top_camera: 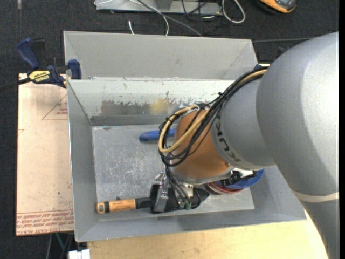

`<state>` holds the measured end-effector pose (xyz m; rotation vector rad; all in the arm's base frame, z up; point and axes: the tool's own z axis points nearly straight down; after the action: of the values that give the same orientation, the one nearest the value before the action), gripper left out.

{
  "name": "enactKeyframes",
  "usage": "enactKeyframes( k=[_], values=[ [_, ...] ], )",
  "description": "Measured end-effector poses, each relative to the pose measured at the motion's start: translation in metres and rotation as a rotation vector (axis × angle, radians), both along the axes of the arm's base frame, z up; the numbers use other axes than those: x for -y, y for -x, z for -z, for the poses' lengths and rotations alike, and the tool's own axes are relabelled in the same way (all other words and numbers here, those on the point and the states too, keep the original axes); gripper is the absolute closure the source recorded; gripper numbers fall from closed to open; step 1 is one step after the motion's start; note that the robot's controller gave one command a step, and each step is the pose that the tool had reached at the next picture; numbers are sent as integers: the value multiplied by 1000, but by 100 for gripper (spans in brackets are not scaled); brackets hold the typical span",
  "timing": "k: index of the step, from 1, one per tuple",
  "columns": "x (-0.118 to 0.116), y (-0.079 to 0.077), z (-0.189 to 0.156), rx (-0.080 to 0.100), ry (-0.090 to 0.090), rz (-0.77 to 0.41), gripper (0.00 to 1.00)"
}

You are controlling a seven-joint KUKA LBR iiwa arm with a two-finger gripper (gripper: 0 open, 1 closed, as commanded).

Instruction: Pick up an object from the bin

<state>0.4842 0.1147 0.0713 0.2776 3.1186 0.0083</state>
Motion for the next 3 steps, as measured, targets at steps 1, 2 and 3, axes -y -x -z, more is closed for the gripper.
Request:
enactKeyframes(
  k=[1,2,3],
  values=[
    [1,2,-10,-5,1,-1,100],
    [1,1,-33,-3,1,0,100],
    [1,1,-50,0,0,-1,100]
  ],
)
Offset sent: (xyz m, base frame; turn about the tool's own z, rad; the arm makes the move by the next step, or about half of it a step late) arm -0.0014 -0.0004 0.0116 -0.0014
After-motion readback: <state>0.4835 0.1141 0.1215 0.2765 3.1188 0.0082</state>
